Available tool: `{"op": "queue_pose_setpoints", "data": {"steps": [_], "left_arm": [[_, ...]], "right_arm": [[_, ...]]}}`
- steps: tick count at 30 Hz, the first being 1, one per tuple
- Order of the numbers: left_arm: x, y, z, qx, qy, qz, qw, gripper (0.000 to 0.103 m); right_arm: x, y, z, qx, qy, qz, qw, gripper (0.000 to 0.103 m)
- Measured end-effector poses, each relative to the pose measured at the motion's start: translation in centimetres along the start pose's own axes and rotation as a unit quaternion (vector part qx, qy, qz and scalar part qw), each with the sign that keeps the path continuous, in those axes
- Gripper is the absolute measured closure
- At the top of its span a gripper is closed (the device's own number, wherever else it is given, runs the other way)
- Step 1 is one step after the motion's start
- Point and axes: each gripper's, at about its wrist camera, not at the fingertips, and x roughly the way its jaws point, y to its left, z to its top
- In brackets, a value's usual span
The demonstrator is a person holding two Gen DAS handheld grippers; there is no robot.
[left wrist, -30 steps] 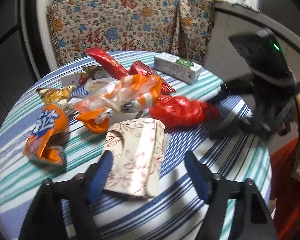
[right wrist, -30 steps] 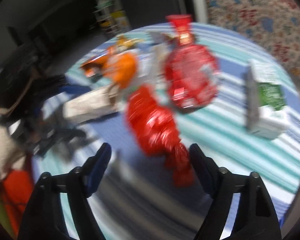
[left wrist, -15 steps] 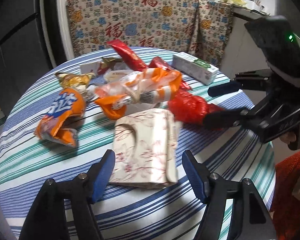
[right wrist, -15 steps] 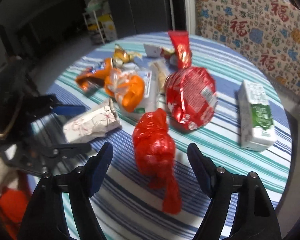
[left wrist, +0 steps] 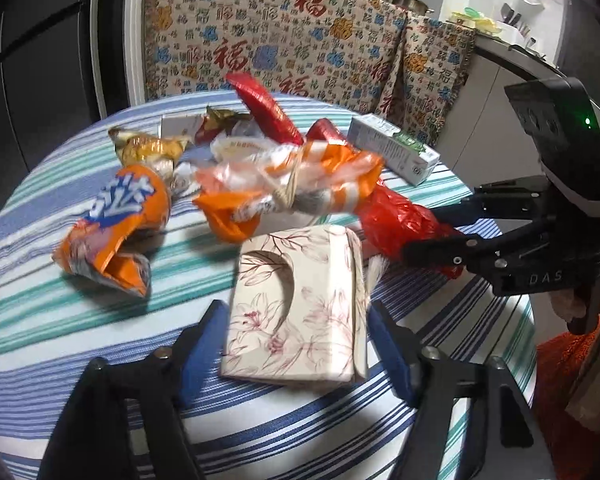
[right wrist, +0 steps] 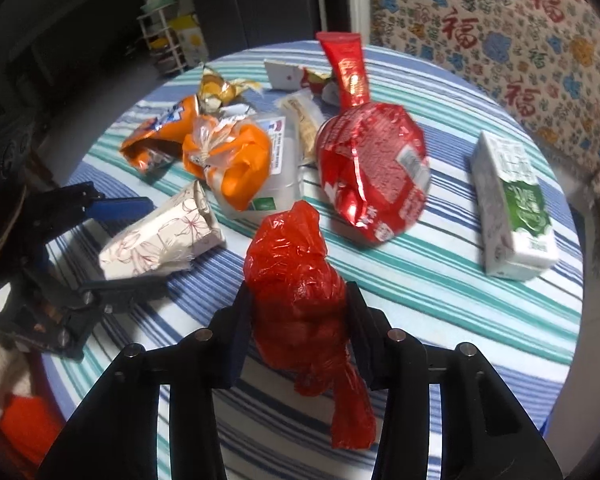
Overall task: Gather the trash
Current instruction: 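Lift the red bag with the right tool while the left tool lifts the floral bag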
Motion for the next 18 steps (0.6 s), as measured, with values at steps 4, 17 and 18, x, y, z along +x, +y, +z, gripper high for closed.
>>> {"op": "queue_pose_setpoints", "data": {"steps": [4,17,18], "left_arm": [[-0.8,-0.3,-0.1,-0.004,-0.009,0.008,0.9999,0.036],[-3.7,-8.2,1.9,0.01,-0.032,-0.022,0.9992,0.036],[-3.6,-9.3,2.4,0.012,-0.031,-0.031,0.999,0.036]], "right_arm": [[-1.5,-0.8,-0.5,0.025,-0.012,0.002,1.0,0.058],[-9.8,-8.6,-5.2,0.155,-0.078,-0.02,0.985,0.058],[-10.5,-9.6,-5.7,0.166,-0.08,-0.027,0.982,0.058]]}}
